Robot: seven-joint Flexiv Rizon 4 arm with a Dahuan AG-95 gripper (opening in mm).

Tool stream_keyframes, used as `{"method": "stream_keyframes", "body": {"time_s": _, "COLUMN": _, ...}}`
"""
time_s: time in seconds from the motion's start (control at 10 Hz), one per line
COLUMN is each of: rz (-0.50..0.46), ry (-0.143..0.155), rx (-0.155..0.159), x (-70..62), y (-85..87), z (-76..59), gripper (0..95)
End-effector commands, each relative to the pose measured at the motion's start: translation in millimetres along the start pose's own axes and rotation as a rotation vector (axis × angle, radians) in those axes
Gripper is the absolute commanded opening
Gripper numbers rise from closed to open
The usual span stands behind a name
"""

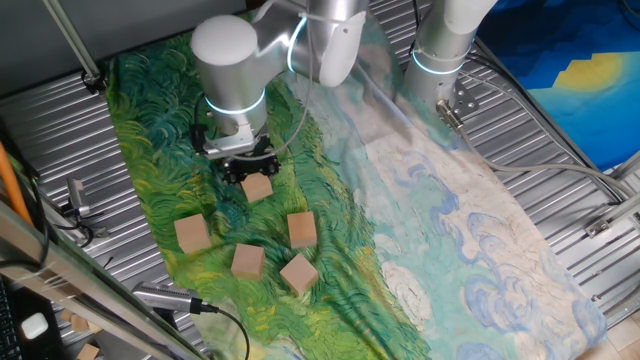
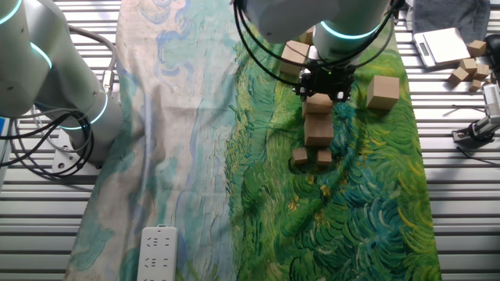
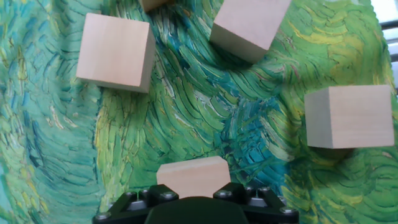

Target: Stack the blocks into a pyramid shape

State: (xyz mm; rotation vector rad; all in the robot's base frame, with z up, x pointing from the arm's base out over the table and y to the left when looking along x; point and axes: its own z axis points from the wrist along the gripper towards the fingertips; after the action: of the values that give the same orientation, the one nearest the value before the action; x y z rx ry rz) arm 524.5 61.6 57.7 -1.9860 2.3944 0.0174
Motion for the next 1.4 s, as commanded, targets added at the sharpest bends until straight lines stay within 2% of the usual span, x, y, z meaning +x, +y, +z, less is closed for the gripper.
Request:
{"method": "stream_keyframes", "body": {"time_s": 0.1, "rz": -0.012, "ry": -0.009, "rx": 0.005, "x": 0.6, "y": 0.3, "z": 0.1, "gripper": 0.0}}
{"method": "stream_keyframes", "body": {"time_s": 0.3, "rz": -0.029, "ry": -0.018, "rx": 0.008, "x": -1.2, "y": 0.4, "z": -0.9, "gripper": 0.0}}
{"method": "stream_keyframes", "body": {"time_s": 0.5, "rz": -0.037, "ry": -0.013, "rx": 0.010, "x": -3.0, "y": 0.2, "z": 0.0, "gripper": 0.0}}
{"method": "stream_keyframes", "body": {"time_s": 0.7, "rz": -0.041, "ry": -0.011, "rx": 0.020, "x": -7.0, "y": -0.9, "z": 3.8, "gripper": 0.0}}
{"method": "stream_keyframes", "body": {"time_s": 0.8, "rz": -0.041, "ry": -0.013, "rx": 0.036, "x": -8.2, "y": -1.7, "z": 6.8, "gripper": 0.0}}
{"method": "stream_keyframes", "body": {"time_s": 1.4, "rz": -0.049, "ry": -0.014, "rx": 0.044, "x": -6.6, "y": -2.8, "z": 13.3, "gripper": 0.0}}
